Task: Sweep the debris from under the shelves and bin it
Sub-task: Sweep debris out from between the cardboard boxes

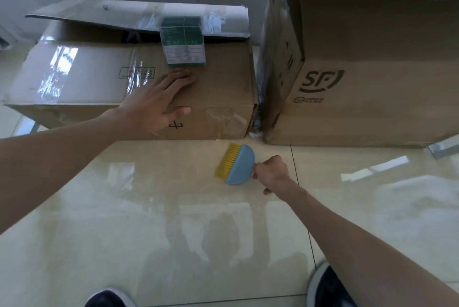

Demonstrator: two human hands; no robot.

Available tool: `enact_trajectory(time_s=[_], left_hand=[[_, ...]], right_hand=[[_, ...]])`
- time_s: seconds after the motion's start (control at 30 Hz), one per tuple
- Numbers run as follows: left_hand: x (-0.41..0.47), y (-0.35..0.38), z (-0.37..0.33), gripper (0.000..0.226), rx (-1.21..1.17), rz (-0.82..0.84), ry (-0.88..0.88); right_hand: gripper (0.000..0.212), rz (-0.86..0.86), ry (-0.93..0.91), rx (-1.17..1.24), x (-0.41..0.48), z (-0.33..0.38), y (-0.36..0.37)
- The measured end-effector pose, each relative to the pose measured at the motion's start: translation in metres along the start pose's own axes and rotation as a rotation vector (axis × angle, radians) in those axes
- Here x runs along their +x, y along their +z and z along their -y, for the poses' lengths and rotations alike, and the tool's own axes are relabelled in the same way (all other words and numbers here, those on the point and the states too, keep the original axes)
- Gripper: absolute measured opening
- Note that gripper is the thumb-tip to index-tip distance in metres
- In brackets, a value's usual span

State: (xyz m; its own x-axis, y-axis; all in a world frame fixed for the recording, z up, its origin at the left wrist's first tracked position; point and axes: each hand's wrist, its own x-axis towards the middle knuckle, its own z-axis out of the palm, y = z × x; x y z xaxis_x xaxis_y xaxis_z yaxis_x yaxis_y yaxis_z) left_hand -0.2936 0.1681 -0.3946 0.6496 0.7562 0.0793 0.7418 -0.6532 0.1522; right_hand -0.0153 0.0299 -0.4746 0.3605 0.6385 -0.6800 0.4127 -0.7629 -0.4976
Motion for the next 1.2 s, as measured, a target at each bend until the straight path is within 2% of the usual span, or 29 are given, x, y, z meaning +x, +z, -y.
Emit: enact_trajectory(time_s=[0.1,0.2,0.3,0.4,0.5,0.63,0.77,0.9,1.0,1.2], left_hand=[[0.004,-0.005,-0.009,0.080,-0.011,0.030,-0.018],[0.021,-0.001,-0.025,0.083,0.002,0.032,0.059],[0.046,0.008,-0.048,0.087,-0.102,0.043,0.078],[0.068,0.011,-0.074,0.096,-0.102,0.080,0.092],[0.081,0.013,-0.088,0.096,-0.060,0.088,0.149],[0.083,0.023,-0.083,0.082,-0.047,0.035,0.187],[0.083,0.022,-0.085,0.074,-0.047,0.005,0.198],[0.082,0.022,-0.085,0.074,-0.063,0.001,0.200],[0.083,0.022,-0.086,0.079,-0.070,-0.008,0.183],[0.084,0.026,-0.085,0.095,0.009,-0.030,0.152]], right_hand=[[0.028,0.001,0.002,0.000,-0.002,-0.006,-0.013],[0.025,0.052,-0.059,0.054,-0.010,-0.001,-0.018],[0.025,0.129,-0.147,0.120,-0.019,0.012,-0.006],[0.022,0.155,-0.126,0.228,-0.019,0.027,0.019],[0.021,0.121,-0.075,0.385,-0.019,0.035,0.037],[0.023,-0.011,0.033,0.485,-0.024,0.015,0.045],[0.024,-0.091,0.064,0.413,-0.037,-0.010,0.028],[0.026,-0.062,-0.054,0.379,-0.047,-0.011,0.001],[0.032,-0.016,-0.122,0.339,-0.052,-0.002,-0.011],[0.030,-0.105,-0.200,0.040,-0.065,0.020,-0.028]])
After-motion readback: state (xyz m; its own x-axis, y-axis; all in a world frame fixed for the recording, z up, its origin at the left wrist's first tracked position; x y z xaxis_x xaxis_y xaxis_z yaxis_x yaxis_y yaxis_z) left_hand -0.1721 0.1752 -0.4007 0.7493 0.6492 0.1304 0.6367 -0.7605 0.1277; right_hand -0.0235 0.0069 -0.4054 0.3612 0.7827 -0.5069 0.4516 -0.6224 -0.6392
